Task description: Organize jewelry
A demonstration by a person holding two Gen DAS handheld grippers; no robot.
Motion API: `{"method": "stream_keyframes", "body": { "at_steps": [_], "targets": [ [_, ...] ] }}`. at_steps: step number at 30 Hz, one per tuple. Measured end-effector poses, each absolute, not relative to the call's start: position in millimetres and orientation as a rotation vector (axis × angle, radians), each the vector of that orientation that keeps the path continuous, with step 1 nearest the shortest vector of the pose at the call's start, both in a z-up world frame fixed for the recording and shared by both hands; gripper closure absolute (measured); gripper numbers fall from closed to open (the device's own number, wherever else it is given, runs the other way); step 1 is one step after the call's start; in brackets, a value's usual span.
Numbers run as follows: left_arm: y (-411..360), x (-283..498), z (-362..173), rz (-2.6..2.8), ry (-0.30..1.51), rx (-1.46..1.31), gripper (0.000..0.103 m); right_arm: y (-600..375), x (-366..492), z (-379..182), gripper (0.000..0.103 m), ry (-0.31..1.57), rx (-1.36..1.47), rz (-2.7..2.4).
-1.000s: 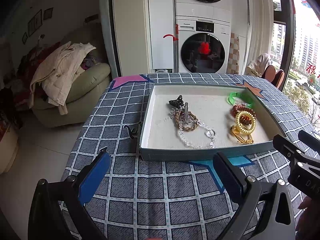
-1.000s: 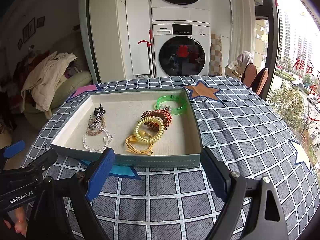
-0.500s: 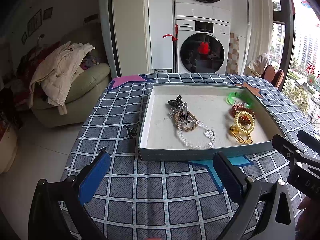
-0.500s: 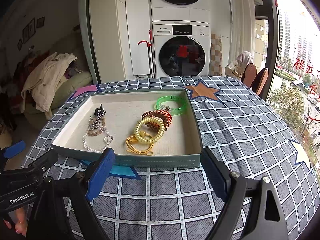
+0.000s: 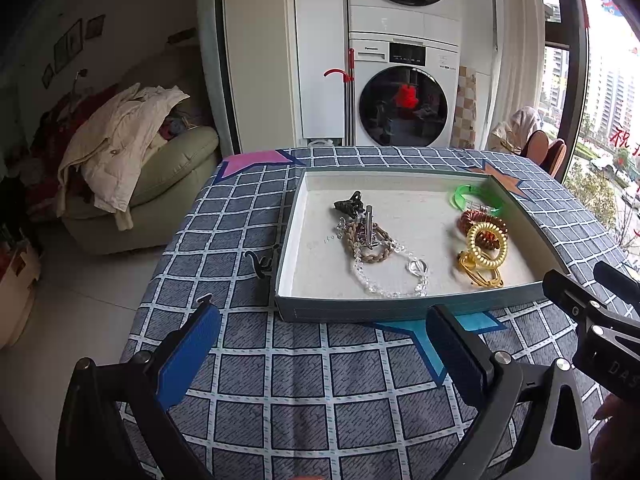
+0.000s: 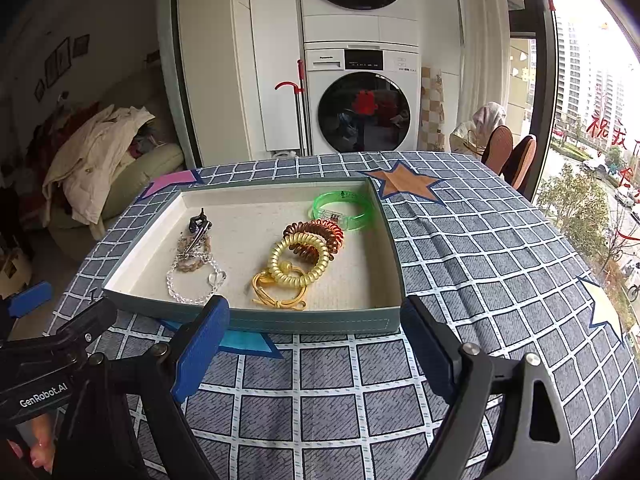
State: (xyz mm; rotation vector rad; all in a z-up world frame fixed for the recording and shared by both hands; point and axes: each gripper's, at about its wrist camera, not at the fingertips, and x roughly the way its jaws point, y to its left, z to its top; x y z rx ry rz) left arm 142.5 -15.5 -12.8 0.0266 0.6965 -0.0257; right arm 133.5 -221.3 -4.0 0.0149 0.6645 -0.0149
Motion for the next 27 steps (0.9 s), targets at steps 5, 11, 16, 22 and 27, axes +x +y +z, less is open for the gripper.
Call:
{"method": "stream_keyframes", "body": {
  "at_steps": [5,11,16,22,27],
  "targets": [
    [-15.9,142.6,-12.8,-0.025,0.698,0.026,0.0,-221.6,132.6,-4.0,0.014,0.664,0.014,-0.016],
    [-16.4,142.6,-12.9,-0.024,0.698,0.025,0.0,-221.6,132.7,-4.1,0.014,0.664,0.015,-0.016],
    [-14.9,144.1,-14.5,-0.025,0.706,0.02,0.0,-221.7,132.6,-4.1,0.014,0.664,0.015,-0.016],
    [-14.1,144.1,-15.2,-0.03,0.71,0.023,0.0,-221.3,132.2,-3.7,0.014,0.665,0.017,-0.016],
    [-14.5,144.5,-15.6,-0.035,0.716,0.026,0.0,-221.6,132.0,-3.9,0.014,0.664,0.017,-0.017]
  ]
}}
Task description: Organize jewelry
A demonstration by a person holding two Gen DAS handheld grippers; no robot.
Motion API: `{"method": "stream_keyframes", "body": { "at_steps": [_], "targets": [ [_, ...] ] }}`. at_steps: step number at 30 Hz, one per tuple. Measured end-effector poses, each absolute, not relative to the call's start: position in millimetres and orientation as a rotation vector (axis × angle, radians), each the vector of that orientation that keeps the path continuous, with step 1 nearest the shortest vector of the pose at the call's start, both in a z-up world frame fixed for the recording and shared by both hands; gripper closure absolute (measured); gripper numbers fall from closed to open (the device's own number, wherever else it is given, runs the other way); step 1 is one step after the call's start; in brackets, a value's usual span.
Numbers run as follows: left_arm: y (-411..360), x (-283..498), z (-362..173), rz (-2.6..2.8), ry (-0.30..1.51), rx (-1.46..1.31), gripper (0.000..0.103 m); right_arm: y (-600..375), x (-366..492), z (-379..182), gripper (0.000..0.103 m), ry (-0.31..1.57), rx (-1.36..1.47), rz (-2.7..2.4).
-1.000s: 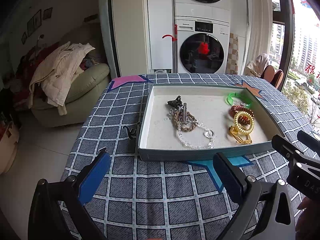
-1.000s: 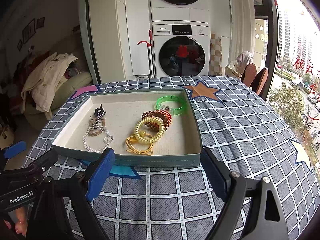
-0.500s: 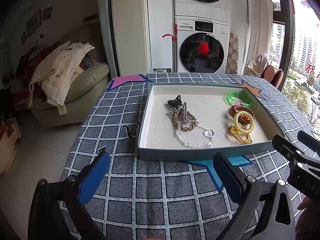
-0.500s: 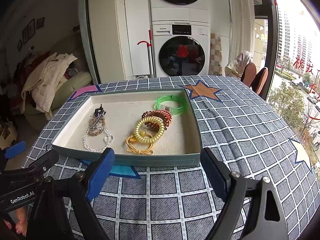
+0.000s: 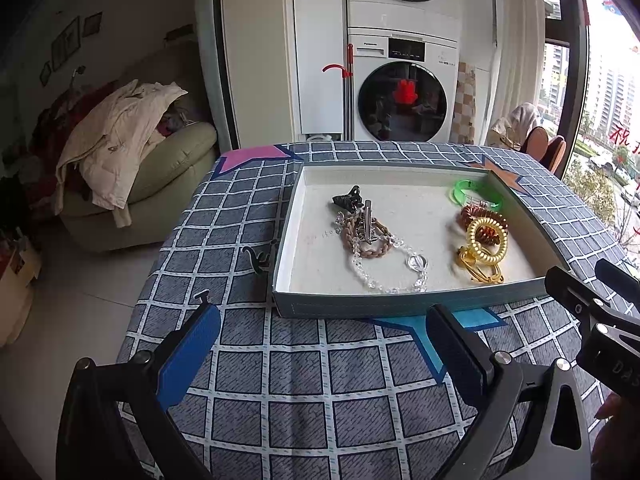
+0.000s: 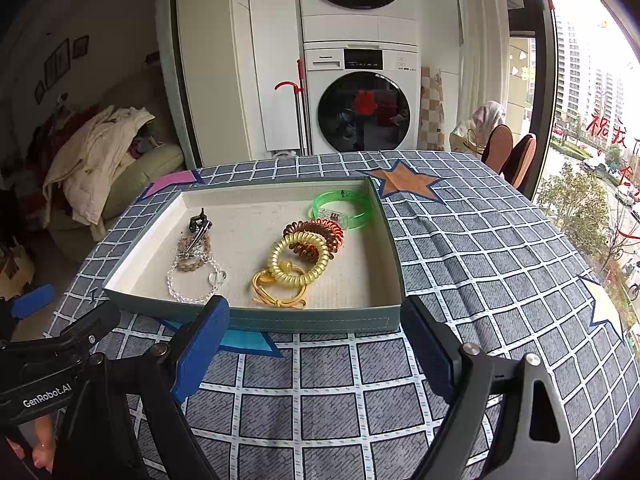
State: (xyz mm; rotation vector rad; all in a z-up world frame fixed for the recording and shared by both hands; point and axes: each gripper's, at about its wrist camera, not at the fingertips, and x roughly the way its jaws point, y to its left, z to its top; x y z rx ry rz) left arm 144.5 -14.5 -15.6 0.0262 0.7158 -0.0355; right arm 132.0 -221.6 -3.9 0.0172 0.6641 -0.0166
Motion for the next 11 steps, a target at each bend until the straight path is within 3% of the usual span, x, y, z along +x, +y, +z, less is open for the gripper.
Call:
{"method": "stream_keyframes", "body": {
  "at_steps": [11],
  "targets": [
    [-15.2,144.0,-14.0,-0.058,0.716,0.025,0.0,-222.9,131.5,-4.5,0.014,0.667,0.022,-0.017]
  ]
}}
